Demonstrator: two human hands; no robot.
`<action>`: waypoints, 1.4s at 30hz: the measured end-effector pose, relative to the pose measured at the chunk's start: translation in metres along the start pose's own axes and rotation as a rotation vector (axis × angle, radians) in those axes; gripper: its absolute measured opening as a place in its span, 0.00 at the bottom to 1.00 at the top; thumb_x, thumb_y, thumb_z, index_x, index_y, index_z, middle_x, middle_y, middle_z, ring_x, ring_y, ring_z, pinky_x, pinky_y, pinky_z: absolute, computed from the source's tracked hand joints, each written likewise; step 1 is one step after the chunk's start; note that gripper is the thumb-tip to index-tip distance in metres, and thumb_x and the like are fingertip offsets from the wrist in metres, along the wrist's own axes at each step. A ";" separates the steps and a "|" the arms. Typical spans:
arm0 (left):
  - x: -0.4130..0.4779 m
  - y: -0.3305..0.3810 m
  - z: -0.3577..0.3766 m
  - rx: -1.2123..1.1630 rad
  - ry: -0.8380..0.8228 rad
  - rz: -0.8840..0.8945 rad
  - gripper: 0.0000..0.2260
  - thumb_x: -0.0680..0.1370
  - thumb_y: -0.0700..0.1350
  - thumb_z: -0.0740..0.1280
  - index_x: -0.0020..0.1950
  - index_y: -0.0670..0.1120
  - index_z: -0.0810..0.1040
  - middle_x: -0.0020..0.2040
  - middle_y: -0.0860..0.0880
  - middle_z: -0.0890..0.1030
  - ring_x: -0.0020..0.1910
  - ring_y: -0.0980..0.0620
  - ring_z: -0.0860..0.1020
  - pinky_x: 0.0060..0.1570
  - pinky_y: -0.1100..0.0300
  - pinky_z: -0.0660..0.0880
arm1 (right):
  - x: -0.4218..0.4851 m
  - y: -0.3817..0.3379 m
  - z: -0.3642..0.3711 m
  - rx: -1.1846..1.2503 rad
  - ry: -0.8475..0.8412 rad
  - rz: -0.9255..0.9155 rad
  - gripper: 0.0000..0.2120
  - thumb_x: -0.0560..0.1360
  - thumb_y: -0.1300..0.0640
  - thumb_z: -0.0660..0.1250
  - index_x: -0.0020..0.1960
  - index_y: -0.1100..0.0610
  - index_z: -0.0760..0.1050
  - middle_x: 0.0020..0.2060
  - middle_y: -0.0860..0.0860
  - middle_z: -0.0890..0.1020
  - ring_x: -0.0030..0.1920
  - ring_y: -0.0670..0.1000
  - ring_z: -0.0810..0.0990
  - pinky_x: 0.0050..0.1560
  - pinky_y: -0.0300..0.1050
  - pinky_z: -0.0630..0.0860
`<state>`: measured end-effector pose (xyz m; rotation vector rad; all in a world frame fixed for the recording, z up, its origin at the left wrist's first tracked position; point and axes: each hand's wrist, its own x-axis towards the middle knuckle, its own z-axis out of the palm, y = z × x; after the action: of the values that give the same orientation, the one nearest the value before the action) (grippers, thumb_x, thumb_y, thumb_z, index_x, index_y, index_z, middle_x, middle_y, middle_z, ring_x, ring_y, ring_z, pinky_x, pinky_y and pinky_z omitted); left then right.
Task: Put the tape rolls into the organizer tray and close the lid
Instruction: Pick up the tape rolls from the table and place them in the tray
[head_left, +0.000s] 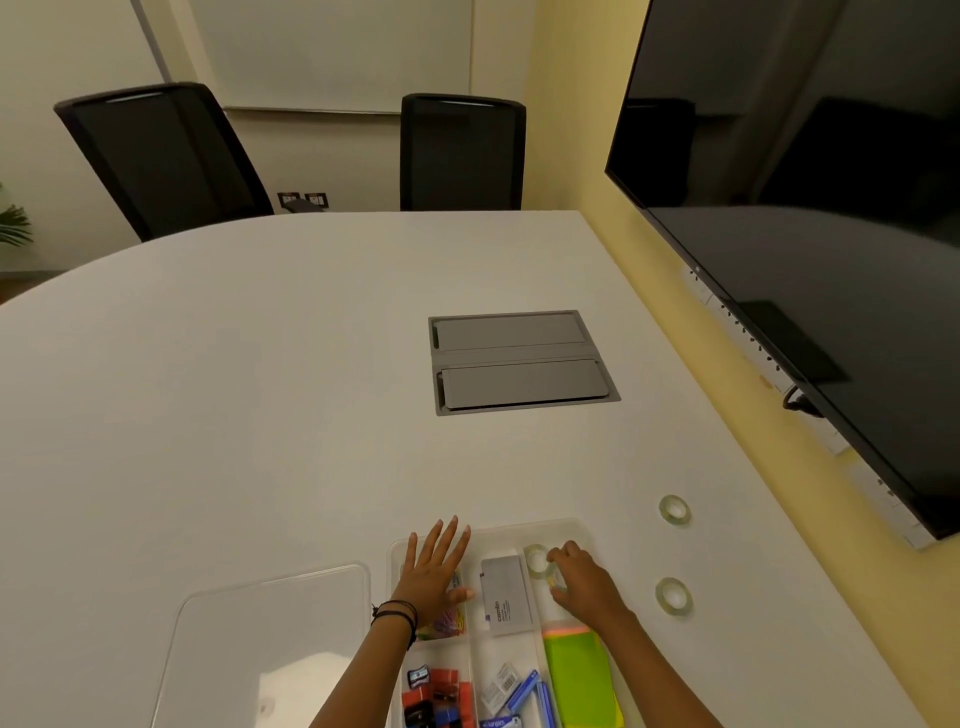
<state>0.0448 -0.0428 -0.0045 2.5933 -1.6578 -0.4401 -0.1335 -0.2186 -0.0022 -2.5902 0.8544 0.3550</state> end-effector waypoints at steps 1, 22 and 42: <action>0.000 0.000 0.000 -0.001 -0.010 -0.005 0.66 0.56 0.74 0.68 0.76 0.43 0.34 0.76 0.42 0.31 0.75 0.44 0.30 0.71 0.46 0.29 | 0.000 0.001 0.000 0.016 0.011 -0.009 0.19 0.75 0.56 0.64 0.65 0.57 0.67 0.62 0.54 0.71 0.62 0.53 0.72 0.56 0.46 0.73; 0.002 0.004 0.003 -0.023 -0.014 0.015 0.67 0.55 0.70 0.74 0.76 0.46 0.34 0.77 0.47 0.31 0.75 0.49 0.30 0.71 0.50 0.28 | -0.052 0.122 0.008 0.308 0.183 0.479 0.31 0.76 0.64 0.64 0.74 0.55 0.56 0.75 0.64 0.54 0.74 0.63 0.55 0.72 0.54 0.60; 0.009 -0.004 0.030 -0.128 -0.078 0.008 0.47 0.77 0.60 0.60 0.47 0.71 0.12 0.72 0.59 0.27 0.50 0.72 0.12 0.73 0.41 0.34 | -0.059 0.099 0.015 0.577 0.283 0.372 0.21 0.68 0.70 0.71 0.61 0.63 0.74 0.55 0.62 0.75 0.56 0.60 0.76 0.54 0.44 0.71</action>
<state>0.0441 -0.0453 -0.0364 2.5073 -1.6037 -0.6335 -0.2423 -0.2545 -0.0230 -1.9647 1.3154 -0.1539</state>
